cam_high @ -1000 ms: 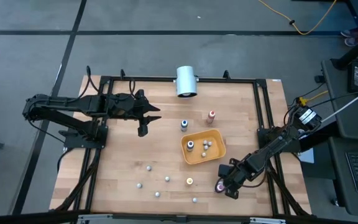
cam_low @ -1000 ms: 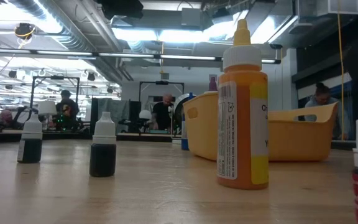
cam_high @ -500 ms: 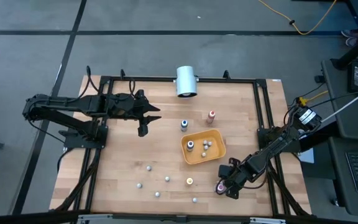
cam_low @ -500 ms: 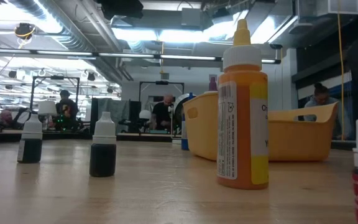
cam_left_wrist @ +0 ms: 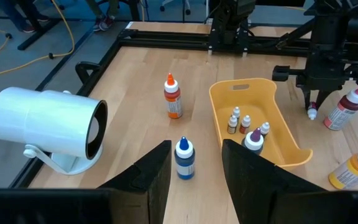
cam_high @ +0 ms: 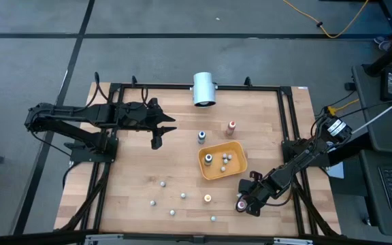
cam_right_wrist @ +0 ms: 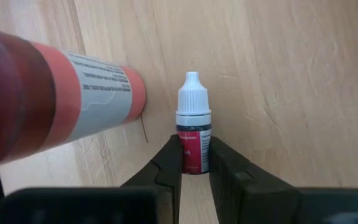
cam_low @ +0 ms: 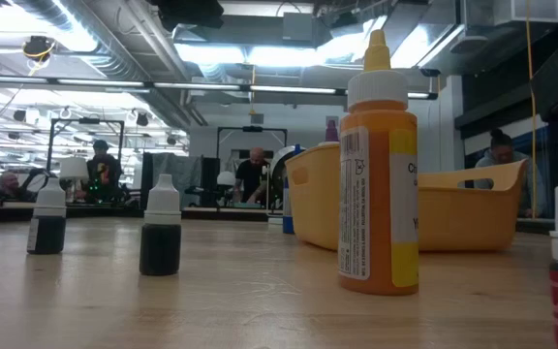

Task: Pick & Place food coloring
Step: Put the small pink food coloring bottle into the yellow bin

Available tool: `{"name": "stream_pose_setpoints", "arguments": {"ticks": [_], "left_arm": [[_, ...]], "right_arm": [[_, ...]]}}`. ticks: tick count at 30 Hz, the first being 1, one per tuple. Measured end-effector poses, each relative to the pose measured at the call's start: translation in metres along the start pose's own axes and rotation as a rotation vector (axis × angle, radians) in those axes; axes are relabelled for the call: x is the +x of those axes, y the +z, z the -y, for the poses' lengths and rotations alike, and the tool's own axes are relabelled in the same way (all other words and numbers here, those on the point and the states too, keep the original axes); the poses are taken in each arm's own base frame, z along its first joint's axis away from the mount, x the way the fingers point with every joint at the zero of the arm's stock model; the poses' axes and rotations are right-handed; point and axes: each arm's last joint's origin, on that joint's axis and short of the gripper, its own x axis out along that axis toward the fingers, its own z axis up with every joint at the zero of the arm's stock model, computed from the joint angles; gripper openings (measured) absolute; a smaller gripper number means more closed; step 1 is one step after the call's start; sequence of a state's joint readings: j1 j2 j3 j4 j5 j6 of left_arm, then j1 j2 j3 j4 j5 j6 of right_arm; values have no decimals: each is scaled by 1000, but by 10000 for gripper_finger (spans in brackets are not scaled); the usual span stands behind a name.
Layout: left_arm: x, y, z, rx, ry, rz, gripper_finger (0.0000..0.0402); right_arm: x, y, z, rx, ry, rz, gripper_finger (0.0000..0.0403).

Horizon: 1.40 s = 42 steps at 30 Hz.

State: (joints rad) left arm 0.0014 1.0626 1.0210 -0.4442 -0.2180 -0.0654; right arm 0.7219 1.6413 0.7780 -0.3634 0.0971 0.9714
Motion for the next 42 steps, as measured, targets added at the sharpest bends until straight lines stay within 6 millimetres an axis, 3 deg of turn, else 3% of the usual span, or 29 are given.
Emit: {"name": "stream_pose_setpoints", "arguments": {"ticks": [10,19,24,34,42], "left_arm": [[0,0,0,0,0,0,139],[0,0,-1,-24,23,2,139],[15,0,5,-68,-47,-17,139],[78,38,24,60,-170,-76,139],[105,64,30,137,-188,-55,163]], "right_arm": [[-13,-7,8,61,-49,-58,57],[-61,-15,25,89,-109,-52,58],[-90,-11,33,105,-68,62,61],[-120,28,63,-25,-58,186,62],[-147,75,87,-106,-103,338,63]]}}
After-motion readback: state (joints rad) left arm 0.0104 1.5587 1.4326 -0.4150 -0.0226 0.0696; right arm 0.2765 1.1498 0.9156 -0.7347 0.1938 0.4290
